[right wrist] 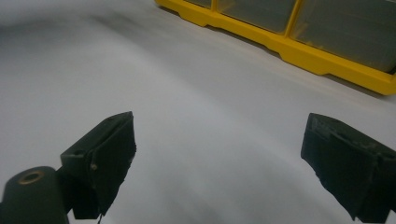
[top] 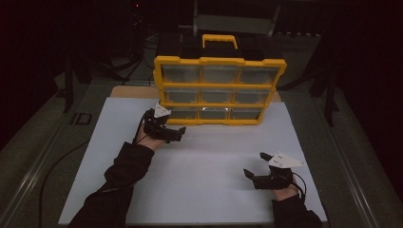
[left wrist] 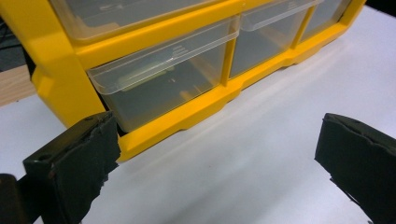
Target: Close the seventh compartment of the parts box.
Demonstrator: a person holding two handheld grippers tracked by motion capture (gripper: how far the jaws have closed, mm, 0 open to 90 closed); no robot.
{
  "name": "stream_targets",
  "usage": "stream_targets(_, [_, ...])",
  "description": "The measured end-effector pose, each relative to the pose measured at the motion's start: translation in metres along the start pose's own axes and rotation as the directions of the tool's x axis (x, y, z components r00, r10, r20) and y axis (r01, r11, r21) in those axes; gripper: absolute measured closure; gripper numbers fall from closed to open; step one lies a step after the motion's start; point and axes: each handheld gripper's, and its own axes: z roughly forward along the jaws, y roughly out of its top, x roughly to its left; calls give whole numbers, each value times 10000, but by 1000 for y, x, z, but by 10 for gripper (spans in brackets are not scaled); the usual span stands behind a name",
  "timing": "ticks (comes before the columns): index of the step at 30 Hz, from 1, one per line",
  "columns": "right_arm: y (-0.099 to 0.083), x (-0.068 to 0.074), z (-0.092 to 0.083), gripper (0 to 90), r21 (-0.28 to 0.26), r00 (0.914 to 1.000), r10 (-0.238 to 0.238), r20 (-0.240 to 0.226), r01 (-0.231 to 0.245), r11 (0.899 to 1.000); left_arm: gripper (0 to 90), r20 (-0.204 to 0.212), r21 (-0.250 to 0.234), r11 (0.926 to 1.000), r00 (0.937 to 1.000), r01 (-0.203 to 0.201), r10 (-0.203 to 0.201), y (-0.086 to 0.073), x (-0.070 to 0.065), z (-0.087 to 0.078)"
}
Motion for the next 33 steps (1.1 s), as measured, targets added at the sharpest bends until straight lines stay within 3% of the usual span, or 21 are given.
stream_targets(9, [1, 0, 0, 101, 39, 10000, -36, 19, 36, 10000, 0, 90, -102, 9999, 9999, -101, 101, -8, -1, -17])
stream_targets(33, [2, 2, 0, 101, 10, 10000, -32, -1, 32, 10000, 0, 207, -575, 9983, 9997, 104, -92, -32, 8, -65])
